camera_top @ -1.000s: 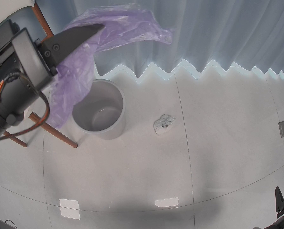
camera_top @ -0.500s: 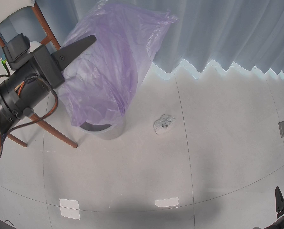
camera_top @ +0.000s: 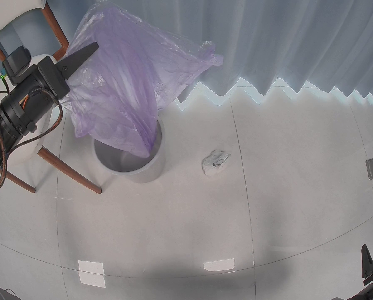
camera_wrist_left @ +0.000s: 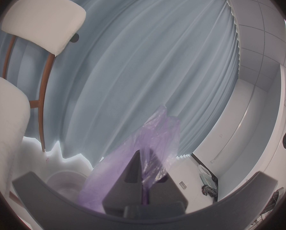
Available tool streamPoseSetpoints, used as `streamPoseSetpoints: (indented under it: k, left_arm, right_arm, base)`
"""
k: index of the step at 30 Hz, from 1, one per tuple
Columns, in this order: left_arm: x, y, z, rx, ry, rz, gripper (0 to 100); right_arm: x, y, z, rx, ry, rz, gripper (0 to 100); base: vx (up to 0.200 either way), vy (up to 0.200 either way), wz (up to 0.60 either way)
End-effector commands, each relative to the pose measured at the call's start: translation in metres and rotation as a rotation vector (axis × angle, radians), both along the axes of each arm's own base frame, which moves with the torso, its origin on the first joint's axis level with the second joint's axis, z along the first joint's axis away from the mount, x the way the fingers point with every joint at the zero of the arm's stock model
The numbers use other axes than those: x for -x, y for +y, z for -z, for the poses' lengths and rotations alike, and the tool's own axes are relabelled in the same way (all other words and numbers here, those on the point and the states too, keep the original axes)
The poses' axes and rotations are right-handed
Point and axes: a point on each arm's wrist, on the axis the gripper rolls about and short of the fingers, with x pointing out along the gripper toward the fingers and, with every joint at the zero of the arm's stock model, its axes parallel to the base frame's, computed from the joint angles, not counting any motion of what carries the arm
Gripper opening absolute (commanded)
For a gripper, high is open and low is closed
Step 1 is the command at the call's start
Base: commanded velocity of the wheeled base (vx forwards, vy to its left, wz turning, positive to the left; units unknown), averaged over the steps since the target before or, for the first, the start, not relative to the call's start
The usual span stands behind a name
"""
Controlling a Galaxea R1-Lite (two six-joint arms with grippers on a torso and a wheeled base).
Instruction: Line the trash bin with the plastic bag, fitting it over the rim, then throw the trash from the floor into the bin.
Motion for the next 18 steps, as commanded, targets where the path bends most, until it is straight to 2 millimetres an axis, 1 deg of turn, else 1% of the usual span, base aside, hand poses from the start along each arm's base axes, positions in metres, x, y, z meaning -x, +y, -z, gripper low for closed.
streamPoseSetpoints:
  k: [1,2,6,10,12,16,18]
  left_arm:
    - [0.004,0.009,-0.007,0.009,-0.026,-0.028,0]
    - [0.005,0.012,-0.01,0.01,-0.032,-0.04,0]
    - [0.003,0.011,-0.007,-0.004,-0.025,-0.015,0]
    - [0.0,0.01,0.012,-0.05,0.034,0.045,0]
    - [-0.001,0.015,0.022,-0.072,0.066,0.059,0]
    - [0.0,0.023,0.037,-0.093,0.117,0.054,0]
    - [0.003,0.025,0.042,-0.1,0.139,0.056,0]
  right_arm:
    - [0.0,0.0,0.005,0.0,0.0,-0.002,100]
    - [0.0,0.0,0.005,0.0,0.0,0.0,100]
    - [0.0,0.0,0.005,0.0,0.0,0.0,100]
    - [0.0,0.0,0.005,0.0,0.0,0.0,100]
    - [0.0,0.0,0.005,0.0,0.0,0.0,100]
    - [0.0,0.0,0.005,0.0,0.0,0.0,100]
    - [0.0,0.0,0.005,0.0,0.0,-0.006,100]
  base:
    - [0.0,0.0,0.0]
    - [0.0,0.0,0.0]
    - [0.0,0.0,0.0]
    - [0.0,0.0,0.0]
    - [0.0,0.0,0.0]
    - [0.0,0.0,0.0]
    - [0.2,0.0,0.0]
